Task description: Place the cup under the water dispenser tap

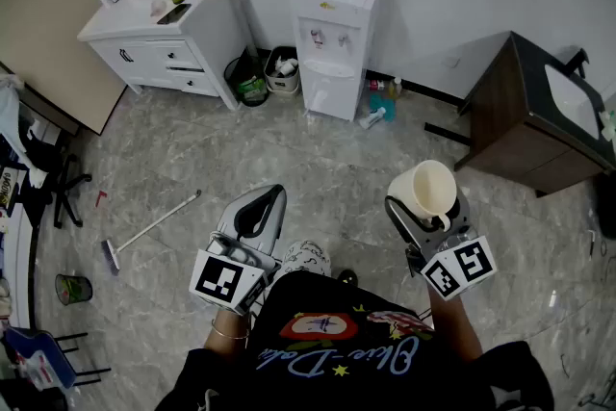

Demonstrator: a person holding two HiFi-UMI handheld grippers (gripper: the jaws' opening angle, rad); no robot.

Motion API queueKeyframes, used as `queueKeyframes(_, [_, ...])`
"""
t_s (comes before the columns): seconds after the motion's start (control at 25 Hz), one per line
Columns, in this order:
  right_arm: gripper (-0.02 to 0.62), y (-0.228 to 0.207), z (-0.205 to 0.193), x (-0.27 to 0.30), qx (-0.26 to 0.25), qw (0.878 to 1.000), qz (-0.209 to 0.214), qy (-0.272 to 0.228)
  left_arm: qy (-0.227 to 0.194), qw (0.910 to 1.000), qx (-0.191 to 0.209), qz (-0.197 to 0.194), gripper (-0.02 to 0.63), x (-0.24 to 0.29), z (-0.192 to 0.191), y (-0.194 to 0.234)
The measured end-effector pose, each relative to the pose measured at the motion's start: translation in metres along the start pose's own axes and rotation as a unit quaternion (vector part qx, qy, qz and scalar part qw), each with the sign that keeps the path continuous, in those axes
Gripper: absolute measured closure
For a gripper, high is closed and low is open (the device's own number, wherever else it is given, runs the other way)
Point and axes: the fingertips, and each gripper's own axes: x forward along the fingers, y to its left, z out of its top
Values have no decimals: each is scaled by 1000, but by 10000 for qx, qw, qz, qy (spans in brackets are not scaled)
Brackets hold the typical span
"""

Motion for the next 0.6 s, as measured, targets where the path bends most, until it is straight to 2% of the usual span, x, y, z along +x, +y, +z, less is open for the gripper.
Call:
queueKeyframes(0.2, [187,-16,-15,60,-224,9997,67,116,-82,9997,206,59,609,44,-8,52])
queueKeyframes(0.28, [187,-30,-23,106,-234,9996,74,155,-107,9999,19,-51,609,73,-20,81])
queueKeyframes(0.4, [187,-46,-39,197,-192,9997,-13,137,-94,9994,-190,-257,609,127,-36,154])
queueKeyframes(0.52, [187,-68,-46,300,-233,9991,-333,-100,-20,9987,112,-489,609,187,-42,238])
queueKeyframes(0.6, [187,-89,-44,370,-505,9959,-661,-344,169,9973,302,-643,609,230,-50,293])
